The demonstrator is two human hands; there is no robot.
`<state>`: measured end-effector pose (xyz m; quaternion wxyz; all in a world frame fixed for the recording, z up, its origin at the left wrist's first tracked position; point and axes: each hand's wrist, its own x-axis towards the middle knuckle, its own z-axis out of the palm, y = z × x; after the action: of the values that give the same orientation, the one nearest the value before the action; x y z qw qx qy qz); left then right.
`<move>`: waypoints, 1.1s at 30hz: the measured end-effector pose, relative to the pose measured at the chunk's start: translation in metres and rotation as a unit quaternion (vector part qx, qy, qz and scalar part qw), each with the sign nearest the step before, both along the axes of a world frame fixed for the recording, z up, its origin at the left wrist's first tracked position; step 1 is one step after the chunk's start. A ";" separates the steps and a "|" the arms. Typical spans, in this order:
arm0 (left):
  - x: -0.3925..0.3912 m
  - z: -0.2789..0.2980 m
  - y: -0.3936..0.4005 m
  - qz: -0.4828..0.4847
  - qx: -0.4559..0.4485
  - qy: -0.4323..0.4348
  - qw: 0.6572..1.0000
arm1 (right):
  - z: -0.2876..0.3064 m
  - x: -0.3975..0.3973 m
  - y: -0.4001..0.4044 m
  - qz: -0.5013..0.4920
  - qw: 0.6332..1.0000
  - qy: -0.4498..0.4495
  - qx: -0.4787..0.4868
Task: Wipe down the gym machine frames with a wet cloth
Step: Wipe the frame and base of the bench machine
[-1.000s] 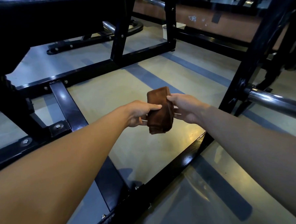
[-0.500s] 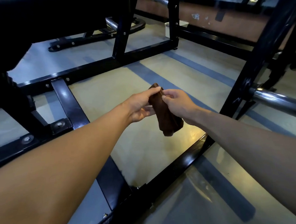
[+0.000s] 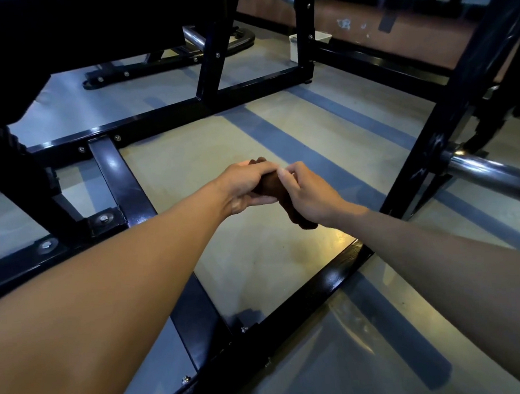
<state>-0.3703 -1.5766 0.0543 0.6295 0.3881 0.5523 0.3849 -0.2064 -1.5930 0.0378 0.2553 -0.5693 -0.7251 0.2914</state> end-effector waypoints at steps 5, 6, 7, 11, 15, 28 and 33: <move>0.007 0.003 -0.002 0.051 0.010 0.014 0.999 | -0.011 0.002 -0.006 0.013 0.997 -0.066 0.046; 0.008 0.004 -0.004 0.046 0.017 0.027 0.998 | -0.010 0.003 -0.005 0.025 0.997 -0.069 0.028; 0.008 0.006 -0.006 0.036 0.022 0.040 0.998 | -0.009 0.004 -0.004 0.043 0.997 -0.066 0.002; 0.001 0.006 -0.006 0.005 0.012 0.050 0.999 | -0.005 0.008 -0.001 0.085 0.992 -0.040 -0.082; 0.005 0.006 -0.009 0.006 0.011 0.014 1.000 | -0.001 0.014 0.001 0.070 0.992 -0.027 -0.100; 0.019 -0.063 -0.080 -0.291 0.118 0.280 0.907 | -0.035 0.080 -0.073 0.205 0.894 -0.393 0.065; 0.015 -0.101 -0.116 -0.298 0.197 0.333 0.872 | -0.090 0.074 -0.134 0.152 0.927 -0.342 0.009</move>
<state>-0.3552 -1.6930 -0.0470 0.4033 0.7555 0.5003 0.1276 -0.1328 -1.7270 -0.0522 -0.0502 -0.5149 -0.8489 0.1083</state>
